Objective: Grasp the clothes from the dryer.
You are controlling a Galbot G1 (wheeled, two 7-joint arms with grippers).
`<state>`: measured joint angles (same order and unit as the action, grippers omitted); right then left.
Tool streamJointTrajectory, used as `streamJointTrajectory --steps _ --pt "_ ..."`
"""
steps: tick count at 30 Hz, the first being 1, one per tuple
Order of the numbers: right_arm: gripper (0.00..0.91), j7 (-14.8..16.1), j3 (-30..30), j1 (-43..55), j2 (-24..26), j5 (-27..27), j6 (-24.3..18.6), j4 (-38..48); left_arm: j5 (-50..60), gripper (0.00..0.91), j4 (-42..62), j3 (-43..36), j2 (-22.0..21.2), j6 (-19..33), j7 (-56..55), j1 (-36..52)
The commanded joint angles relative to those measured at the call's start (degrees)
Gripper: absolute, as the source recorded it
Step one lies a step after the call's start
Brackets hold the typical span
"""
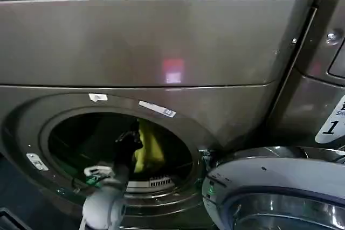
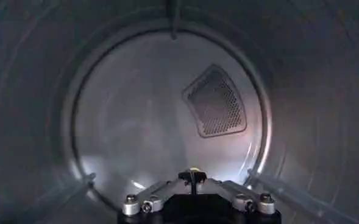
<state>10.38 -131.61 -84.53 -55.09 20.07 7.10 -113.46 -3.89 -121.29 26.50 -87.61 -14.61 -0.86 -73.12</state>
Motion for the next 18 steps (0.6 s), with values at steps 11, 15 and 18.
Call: streamJointTrajectory --steps 11,15,18 --pt "0.907 3.13 -0.57 -0.26 -0.51 0.12 1.48 -0.45 1.00 0.000 -3.83 -0.11 0.01 1.67 -1.15 -5.80" --pt "0.907 2.93 -0.62 -0.24 -0.45 -0.06 1.51 -0.42 1.20 0.000 -3.82 -0.13 0.13 1.90 -1.11 -6.02" --pt "0.907 3.11 -0.71 -0.21 -0.60 0.22 1.37 -0.76 1.34 0.000 -3.81 -0.11 0.23 1.99 -1.13 -6.02"
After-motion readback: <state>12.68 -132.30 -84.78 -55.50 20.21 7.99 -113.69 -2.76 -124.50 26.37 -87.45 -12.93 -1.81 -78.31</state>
